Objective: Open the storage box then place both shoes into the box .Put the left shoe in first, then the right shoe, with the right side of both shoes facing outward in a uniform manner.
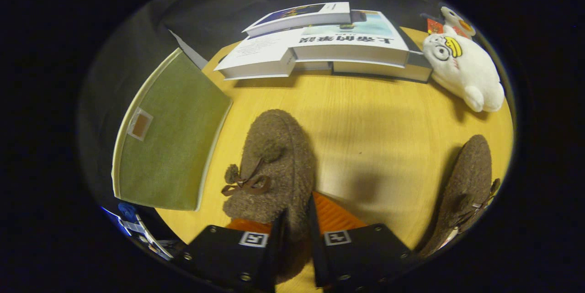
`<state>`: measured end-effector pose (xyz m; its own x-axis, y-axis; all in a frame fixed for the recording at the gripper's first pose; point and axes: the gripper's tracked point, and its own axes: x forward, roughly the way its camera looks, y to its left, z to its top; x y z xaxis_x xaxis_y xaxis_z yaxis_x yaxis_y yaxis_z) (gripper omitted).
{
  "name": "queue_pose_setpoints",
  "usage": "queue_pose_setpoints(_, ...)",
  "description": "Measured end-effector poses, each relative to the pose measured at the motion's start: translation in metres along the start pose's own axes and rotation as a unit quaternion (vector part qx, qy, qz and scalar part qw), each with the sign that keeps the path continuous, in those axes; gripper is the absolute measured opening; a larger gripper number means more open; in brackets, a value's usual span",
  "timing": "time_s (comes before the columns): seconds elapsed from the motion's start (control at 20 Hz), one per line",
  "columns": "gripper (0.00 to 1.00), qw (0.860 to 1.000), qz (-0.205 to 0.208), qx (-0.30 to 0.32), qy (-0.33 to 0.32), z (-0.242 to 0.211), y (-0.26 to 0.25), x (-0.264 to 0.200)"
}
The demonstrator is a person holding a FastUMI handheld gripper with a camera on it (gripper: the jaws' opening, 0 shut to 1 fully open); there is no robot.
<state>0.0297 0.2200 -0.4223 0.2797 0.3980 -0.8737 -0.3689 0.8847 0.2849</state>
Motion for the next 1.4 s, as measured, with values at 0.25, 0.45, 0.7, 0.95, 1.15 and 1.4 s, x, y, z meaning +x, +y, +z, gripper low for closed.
queue_pose_setpoints(0.25,0.05,1.000,-0.026,0.008,0.004,0.002,0.000,-0.009)
queue_pose_setpoints(0.45,0.05,1.000,-0.014,0.025,0.007,0.008,0.013,-0.029)
queue_pose_setpoints(0.7,0.05,0.999,0.011,0.028,-0.022,0.038,0.044,-0.071)
queue_pose_setpoints(0.95,0.05,0.998,0.049,0.015,-0.041,0.070,0.093,-0.109)
queue_pose_setpoints(1.15,0.05,0.996,0.071,-0.003,-0.048,0.088,0.135,-0.128)
queue_pose_setpoints(1.4,0.05,0.994,0.095,-0.020,-0.043,0.106,0.186,-0.129)
